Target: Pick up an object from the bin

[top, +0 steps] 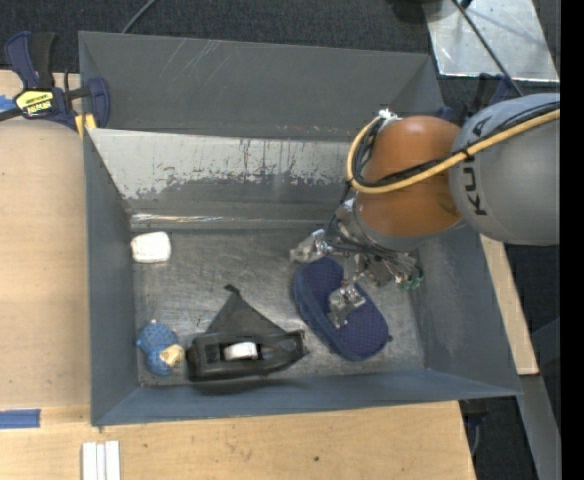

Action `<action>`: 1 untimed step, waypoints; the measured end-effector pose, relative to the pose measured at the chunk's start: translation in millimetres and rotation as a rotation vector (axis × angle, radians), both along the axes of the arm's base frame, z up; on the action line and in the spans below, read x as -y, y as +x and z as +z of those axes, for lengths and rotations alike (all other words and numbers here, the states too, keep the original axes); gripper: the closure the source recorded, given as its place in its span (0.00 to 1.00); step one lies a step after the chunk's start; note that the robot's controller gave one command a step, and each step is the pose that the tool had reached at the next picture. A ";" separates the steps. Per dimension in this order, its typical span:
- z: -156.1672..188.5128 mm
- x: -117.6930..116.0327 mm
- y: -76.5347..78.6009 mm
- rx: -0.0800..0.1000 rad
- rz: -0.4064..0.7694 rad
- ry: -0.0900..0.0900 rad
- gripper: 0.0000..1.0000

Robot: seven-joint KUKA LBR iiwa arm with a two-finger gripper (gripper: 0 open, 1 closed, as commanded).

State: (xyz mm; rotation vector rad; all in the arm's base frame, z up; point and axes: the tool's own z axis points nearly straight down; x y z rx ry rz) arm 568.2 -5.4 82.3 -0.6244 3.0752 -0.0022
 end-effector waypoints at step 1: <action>1.8 1.6 0.0 -0.002 -0.002 -0.002 1.00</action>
Offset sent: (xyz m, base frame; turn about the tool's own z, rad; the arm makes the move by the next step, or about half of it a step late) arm 0.0000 0.0000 0.0000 0.0000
